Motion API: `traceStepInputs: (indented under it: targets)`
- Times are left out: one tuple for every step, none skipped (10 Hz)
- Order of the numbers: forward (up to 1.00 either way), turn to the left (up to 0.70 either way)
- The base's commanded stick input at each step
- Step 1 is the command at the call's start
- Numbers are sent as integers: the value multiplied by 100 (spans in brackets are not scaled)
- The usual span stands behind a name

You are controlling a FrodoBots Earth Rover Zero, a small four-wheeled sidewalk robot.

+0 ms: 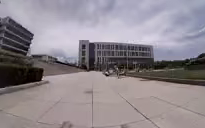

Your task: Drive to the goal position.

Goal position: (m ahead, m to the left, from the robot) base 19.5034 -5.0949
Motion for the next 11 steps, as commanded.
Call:
traceStepInputs:
  targets:
    - [70, 1]
    - [70, 1]
    - [70, 2]
    - [70, 1]
    - [70, 0]
    - [70, 2]
    - [70, 0]
    - [70, 0]
    - [70, 0]
    - [70, 0]
    - [70, 0]
